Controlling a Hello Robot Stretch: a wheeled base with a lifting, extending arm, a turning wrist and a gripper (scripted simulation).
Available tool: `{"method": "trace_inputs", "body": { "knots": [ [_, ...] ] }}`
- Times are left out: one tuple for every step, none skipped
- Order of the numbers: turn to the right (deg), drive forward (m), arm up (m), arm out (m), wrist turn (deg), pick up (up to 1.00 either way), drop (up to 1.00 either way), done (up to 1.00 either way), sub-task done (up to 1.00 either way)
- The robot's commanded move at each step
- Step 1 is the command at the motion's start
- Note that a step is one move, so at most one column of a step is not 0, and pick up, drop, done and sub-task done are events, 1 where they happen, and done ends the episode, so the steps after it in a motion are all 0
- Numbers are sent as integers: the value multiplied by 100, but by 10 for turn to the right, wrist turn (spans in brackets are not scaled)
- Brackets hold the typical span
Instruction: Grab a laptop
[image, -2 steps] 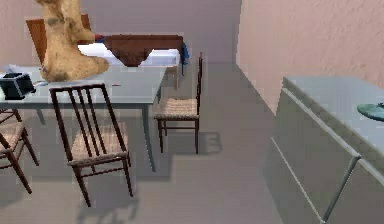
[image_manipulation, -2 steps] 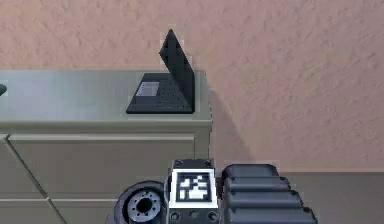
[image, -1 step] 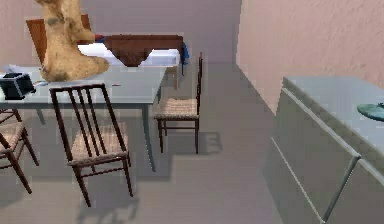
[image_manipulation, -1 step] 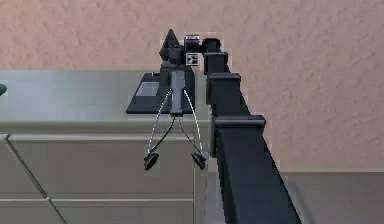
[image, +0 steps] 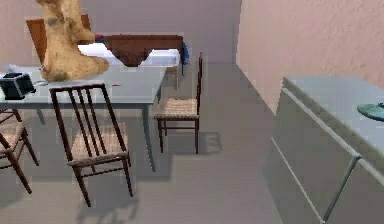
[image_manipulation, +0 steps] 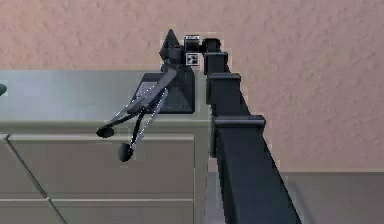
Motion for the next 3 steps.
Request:
{"method": "trace_inputs", "body": {
  "knots": [
    [0, 0, 0, 0, 450, 0, 0, 0, 0],
    [0, 0, 0, 0, 450, 0, 0, 0, 0],
    [0, 0, 0, 0, 360, 0, 0, 0, 0]
  ]
}}
